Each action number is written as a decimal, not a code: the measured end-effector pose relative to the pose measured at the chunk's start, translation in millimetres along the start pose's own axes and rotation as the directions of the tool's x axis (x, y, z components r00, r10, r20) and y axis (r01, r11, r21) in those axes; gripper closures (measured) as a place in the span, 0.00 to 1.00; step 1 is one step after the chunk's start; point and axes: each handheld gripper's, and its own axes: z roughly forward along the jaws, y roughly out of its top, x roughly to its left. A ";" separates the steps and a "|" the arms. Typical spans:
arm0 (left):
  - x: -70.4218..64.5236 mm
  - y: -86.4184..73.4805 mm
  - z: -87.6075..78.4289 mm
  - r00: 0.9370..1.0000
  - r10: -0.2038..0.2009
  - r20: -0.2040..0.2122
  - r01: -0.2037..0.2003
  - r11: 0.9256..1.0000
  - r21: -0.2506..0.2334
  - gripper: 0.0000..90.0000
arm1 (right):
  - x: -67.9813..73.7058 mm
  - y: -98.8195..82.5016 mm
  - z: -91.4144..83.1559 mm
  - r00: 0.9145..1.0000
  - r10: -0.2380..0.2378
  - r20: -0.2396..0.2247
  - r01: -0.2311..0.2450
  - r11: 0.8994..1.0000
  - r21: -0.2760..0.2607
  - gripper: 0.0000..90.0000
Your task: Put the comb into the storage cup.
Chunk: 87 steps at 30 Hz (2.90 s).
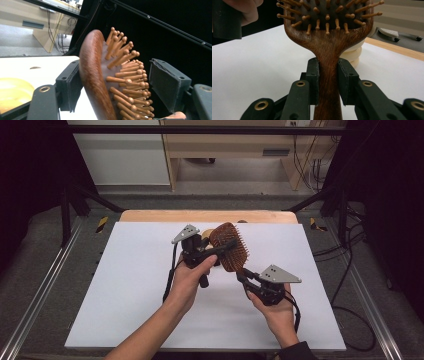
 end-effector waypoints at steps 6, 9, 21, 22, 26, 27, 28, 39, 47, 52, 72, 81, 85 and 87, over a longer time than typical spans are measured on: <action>3.0 -0.4 2.2 0.999 -0.041 -0.008 0.041 0.999 -0.005 0.43 | 0.9 -1.3 2.0 1.000 -0.003 -0.001 0.003 1.000 0.005 0.81; 3.0 -0.5 2.7 0.998 -0.056 0.004 0.056 0.998 -0.007 0.46 | 1.0 -1.9 1.5 1.000 0.001 0.005 -0.001 1.000 0.005 0.81; -2.0 0.3 4.3 0.998 -0.061 0.018 0.061 0.998 -0.001 0.56 | 1.1 -5.3 4.4 1.000 0.010 0.017 -0.010 1.000 0.010 0.81; -2.8 0.9 4.5 0.998 -0.057 0.015 0.057 0.998 0.005 0.56 | 1.1 -5.5 4.4 1.000 0.011 0.017 -0.011 1.000 0.010 0.81; -4.1 2.0 6.0 0.998 -0.053 0.015 0.053 0.999 0.013 0.56 | 0.5 -6.1 5.0 1.000 0.025 0.010 -0.025 1.000 0.010 0.81; -5.0 2.0 6.4 0.999 -0.051 0.016 0.051 0.999 0.013 0.57 | 0.1 -6.3 5.0 1.000 0.028 0.008 -0.028 1.000 0.009 0.81; -5.6 2.0 6.9 0.999 -0.046 0.018 0.046 0.999 0.012 0.57 | 0.0 -6.4 5.1 1.000 0.030 0.007 -0.030 0.999 0.010 0.81; -6.8 2.7 9.6 1.000 -0.021 0.011 0.021 0.999 0.025 0.57 | -3.7 -8.0 7.7 0.997 0.072 -0.016 -0.071 0.997 0.038 0.65; -3.8 19.4 4.6 1.000 0.002 -0.012 -0.002 1.000 -0.001 0.57 | -6.1 -9.8 -1.0 0.999 0.052 0.006 -0.053 0.998 0.044 0.34; -4.1 34.6 1.9 0.999 0.035 -0.034 -0.035 0.999 -0.020 0.57 | -8.6 -9.6 -3.6 0.996 0.062 0.061 -0.064 0.998 0.028 0.23; -8.4 85.2 16.8 0.984 0.131 -0.118 -0.138 0.989 -0.057 0.57 | -19.6 -29.3 -25.4 0.978 0.042 0.203 -0.048 0.999 0.025 0.08; -9.1 110.3 21.6 0.969 0.176 -0.172 -0.191 0.979 -0.072 0.57 | -26.4 -36.1 -26.2 0.969 -0.009 0.246 0.009 1.000 0.001 0.05; -9.4 117.6 23.8 0.968 0.175 -0.178 -0.194 0.977 -0.092 0.57 | -29.2 -37.0 -27.5 0.967 -0.002 0.253 0.004 1.000 -0.009 0.06; -9.1 119.5 24.4 0.968 0.177 -0.180 -0.196 0.976 -0.094 0.57 | -29.7 -37.9 -27.4 0.968 0.001 0.253 0.000 1.000 -0.005 0.06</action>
